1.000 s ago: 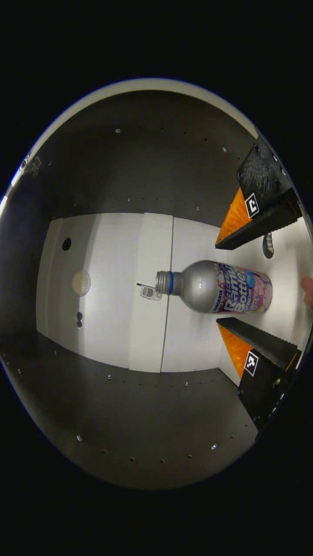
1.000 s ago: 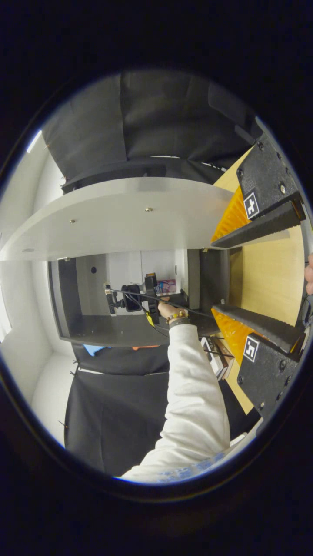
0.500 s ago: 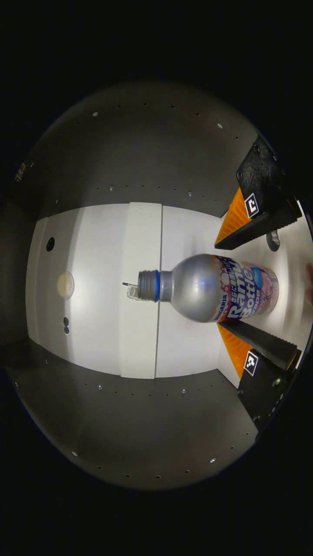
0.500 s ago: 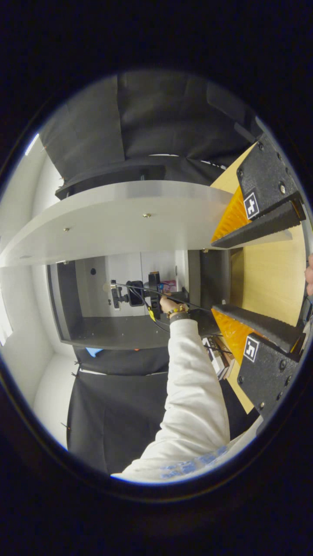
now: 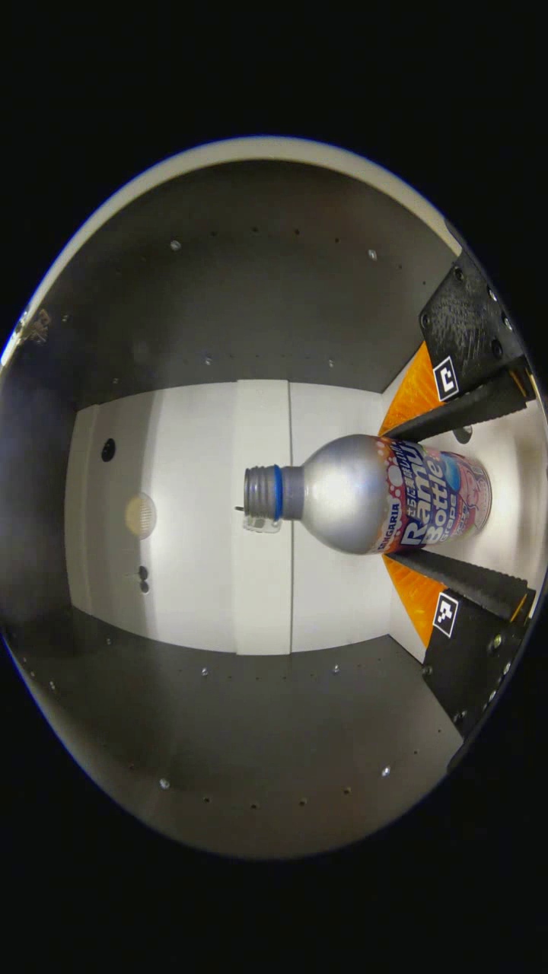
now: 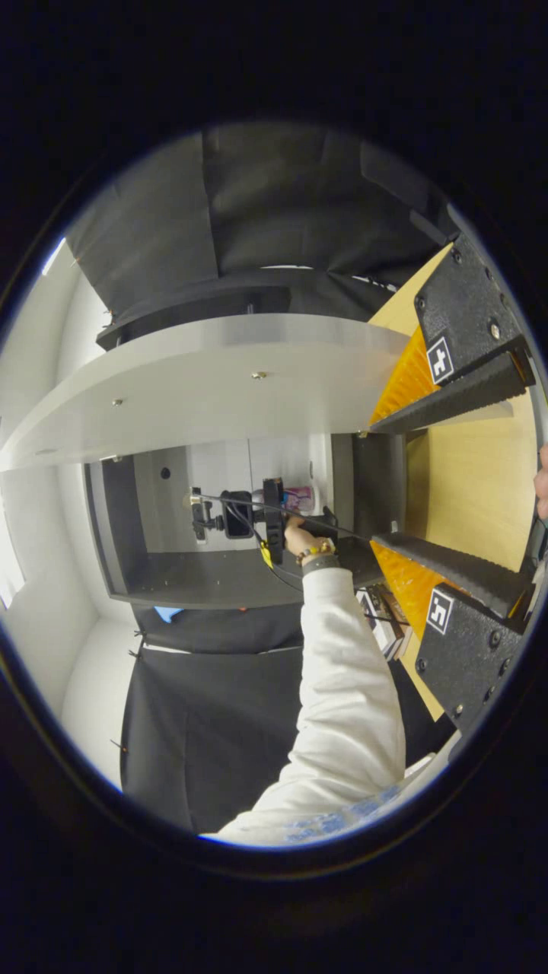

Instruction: Open the cabinet door with the right hand, grasp the bottle in the cabinet with the left hand and place it on the coaster, then close the cabinet door with the right hand.

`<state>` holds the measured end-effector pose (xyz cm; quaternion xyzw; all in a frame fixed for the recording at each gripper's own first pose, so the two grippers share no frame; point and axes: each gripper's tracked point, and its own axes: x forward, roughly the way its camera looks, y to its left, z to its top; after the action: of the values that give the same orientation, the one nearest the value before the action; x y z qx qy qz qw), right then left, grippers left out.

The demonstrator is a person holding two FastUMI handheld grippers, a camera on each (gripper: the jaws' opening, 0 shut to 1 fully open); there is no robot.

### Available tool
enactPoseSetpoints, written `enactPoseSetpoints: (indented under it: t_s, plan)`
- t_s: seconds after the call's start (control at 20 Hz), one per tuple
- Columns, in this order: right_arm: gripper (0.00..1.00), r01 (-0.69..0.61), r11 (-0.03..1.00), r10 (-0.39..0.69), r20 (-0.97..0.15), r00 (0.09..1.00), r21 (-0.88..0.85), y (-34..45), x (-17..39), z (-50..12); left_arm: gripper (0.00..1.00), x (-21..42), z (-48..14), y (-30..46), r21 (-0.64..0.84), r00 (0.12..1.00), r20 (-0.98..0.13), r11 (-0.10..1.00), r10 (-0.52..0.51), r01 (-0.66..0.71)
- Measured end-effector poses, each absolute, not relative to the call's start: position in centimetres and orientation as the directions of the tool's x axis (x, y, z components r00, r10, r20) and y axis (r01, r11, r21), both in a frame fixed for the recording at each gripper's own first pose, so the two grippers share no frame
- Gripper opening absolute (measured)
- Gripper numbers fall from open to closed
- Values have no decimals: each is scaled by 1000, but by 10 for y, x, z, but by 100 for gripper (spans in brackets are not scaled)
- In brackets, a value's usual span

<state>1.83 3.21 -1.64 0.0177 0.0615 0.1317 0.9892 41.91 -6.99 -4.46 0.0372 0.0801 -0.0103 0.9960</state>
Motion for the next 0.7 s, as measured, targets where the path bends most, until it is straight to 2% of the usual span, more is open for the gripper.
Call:
enactPoseSetpoints:
  t_s: [0.3, 0.35, 0.4, 0.55, 0.6, 0.65, 0.7]
  plan:
    - [83, -281, 959, 283, -99, 954, 31, 35, 16, -14, 76, 328, -4, -50, 9, 989, -119, 996, -92, 94]
    - [83, -287, 957, 289, -89, 953, 31, 36, 15, -13, 86, 307, -1, -43, 8, 989, -114, 995, -93, 95]
    - [83, -290, 956, 292, -80, 953, 30, 36, 14, -11, 76, 286, 2, -35, 3, 990, -106, 996, -92, 92]
    - [83, -306, 951, 308, -60, 950, 30, 38, 10, -8, 76, 213, 0, 2, 12, 996, -71, 999, -47, 48]
    - [83, -313, 949, 314, -53, 948, 30, 40, 9, -6, 65, 192, -5, 18, 28, 998, -63, 999, -18, 19]
    - [83, -319, 947, 320, -47, 946, 29, 41, 7, -5, 76, 172, -15, 33, 45, 998, -66, 999, 10, -7]
    - [83, -325, 945, 326, -41, 944, 26, 42, 6, -4, 76, 155, -28, 46, 58, 997, -71, 998, 31, -27]
